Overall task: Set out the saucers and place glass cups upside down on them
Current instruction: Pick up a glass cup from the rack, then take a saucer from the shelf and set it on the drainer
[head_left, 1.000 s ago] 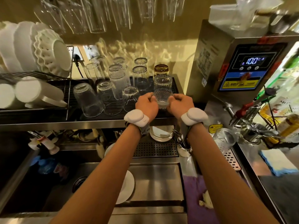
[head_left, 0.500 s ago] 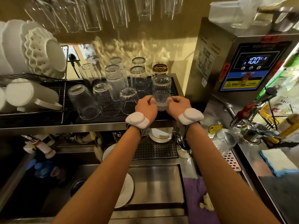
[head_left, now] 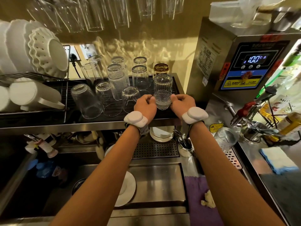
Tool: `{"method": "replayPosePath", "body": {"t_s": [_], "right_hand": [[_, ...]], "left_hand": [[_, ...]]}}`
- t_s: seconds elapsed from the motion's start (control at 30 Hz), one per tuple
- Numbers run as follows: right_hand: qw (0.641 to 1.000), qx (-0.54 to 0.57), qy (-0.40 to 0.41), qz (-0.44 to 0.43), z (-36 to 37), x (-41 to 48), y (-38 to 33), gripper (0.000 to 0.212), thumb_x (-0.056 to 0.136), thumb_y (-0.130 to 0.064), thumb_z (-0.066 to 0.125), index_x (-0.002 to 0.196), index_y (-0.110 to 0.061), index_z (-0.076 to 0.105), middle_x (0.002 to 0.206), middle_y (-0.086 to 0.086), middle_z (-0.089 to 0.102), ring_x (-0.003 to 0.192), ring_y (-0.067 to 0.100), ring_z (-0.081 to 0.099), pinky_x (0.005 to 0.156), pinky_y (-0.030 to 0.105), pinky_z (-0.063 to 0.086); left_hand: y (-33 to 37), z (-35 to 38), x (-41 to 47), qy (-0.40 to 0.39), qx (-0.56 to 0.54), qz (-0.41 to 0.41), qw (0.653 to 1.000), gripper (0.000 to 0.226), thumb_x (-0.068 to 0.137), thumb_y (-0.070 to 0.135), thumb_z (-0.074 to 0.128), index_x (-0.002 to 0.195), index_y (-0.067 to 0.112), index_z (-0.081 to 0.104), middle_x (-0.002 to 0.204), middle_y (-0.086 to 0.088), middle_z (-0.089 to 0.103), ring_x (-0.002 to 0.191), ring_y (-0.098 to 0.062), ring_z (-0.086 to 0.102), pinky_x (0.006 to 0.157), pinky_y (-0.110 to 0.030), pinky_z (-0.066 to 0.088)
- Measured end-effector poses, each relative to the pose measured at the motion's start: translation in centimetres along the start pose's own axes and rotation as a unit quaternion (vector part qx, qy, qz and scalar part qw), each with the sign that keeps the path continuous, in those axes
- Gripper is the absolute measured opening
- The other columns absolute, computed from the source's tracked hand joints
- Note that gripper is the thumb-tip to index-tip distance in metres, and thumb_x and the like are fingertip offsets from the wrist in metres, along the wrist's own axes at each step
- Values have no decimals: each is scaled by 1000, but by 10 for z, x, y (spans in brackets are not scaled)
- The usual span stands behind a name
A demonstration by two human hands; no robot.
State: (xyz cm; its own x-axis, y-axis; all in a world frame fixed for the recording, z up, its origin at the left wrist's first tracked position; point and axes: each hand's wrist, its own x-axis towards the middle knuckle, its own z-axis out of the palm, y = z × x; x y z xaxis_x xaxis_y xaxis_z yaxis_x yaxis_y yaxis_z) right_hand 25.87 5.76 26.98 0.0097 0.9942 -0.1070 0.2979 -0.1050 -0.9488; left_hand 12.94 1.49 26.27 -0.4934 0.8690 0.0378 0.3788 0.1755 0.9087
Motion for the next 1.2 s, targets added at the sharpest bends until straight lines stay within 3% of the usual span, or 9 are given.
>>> {"method": "replayPosePath", "body": {"t_s": [0.13, 0.3, 0.43, 0.53, 0.7, 0.87, 1.0, 1.13, 1.2], "right_hand": [[1000, 25, 4, -1, -3, -16, 5, 37, 88, -44, 61, 113, -16, 65, 111, 11, 73, 105, 32, 70, 97, 51, 56], [998, 57, 19, -8, -4, -39, 16, 10, 87, -40, 63, 85, -30, 60, 100, 7, 74, 99, 28, 73, 94, 51, 58], [998, 65, 12, -3, 0, -59, 39, 11, 90, -33, 65, 81, -31, 60, 82, -3, 72, 84, 20, 76, 86, 45, 62], [998, 50, -11, 28, 5, -70, 62, 11, 91, -31, 66, 81, -27, 62, 83, 0, 73, 78, 20, 75, 74, 36, 60], [995, 21, -41, 93, 22, -78, 99, 16, 92, -29, 64, 77, -23, 61, 83, 9, 73, 82, 30, 75, 79, 44, 58], [990, -28, -38, 129, 42, -76, 143, 18, 92, -29, 61, 88, -13, 67, 100, 17, 75, 98, 38, 72, 92, 55, 56], [988, -40, -26, 148, 54, -70, 165, 21, 94, -26, 61, 100, -7, 67, 107, 16, 74, 99, 37, 72, 93, 52, 57], [986, -56, -8, 158, 66, -54, 186, 12, 94, -27, 61, 93, -16, 60, 106, 16, 74, 97, 38, 73, 92, 52, 58], [985, -67, 4, 158, 74, -41, 201, 16, 93, -31, 62, 88, -17, 59, 98, 15, 74, 94, 38, 73, 88, 46, 59]], "left_hand": [[-7, -7, -15, 17, -6, -2, 1000, 28, 95, 31, 54, 117, 16, 63, 95, 0, 67, 94, -25, 69, 88, -47, 59], [-14, -15, -39, 6, -46, -9, 999, 15, 95, 25, 55, 105, 16, 61, 102, -9, 71, 93, -23, 71, 87, -48, 59], [-33, -18, -63, -28, -93, -21, 995, 13, 98, 25, 54, 103, 14, 60, 96, -8, 73, 71, -5, 71, 68, -25, 61], [-54, -16, -77, -45, -101, -42, 993, 21, 99, 24, 54, 107, 7, 63, 91, -10, 74, 67, -7, 70, 58, -15, 52], [-95, -3, -85, -78, -76, -66, 992, 21, 99, 19, 55, 106, 1, 64, 87, -12, 72, 66, -8, 68, 50, -8, 48], [-138, 14, -74, -97, -44, -102, 989, 18, 99, 19, 54, 103, 4, 64, 86, -13, 71, 67, -16, 69, 51, -18, 49], [-166, 29, -56, -102, -22, -108, 989, 12, 98, 20, 55, 95, 11, 63, 77, -5, 70, 49, 0, 65, 45, -11, 46], [-190, 47, -29, -113, 1, -129, 985, 12, 94, 26, 57, 83, 25, 60, 74, 0, 72, 63, -14, 71, 63, -25, 54], [-203, 57, -12, -121, 20, -135, 983, 11, 93, 27, 58, 82, 29, 58, 73, 2, 72, 65, -13, 73, 68, -29, 57]]}}
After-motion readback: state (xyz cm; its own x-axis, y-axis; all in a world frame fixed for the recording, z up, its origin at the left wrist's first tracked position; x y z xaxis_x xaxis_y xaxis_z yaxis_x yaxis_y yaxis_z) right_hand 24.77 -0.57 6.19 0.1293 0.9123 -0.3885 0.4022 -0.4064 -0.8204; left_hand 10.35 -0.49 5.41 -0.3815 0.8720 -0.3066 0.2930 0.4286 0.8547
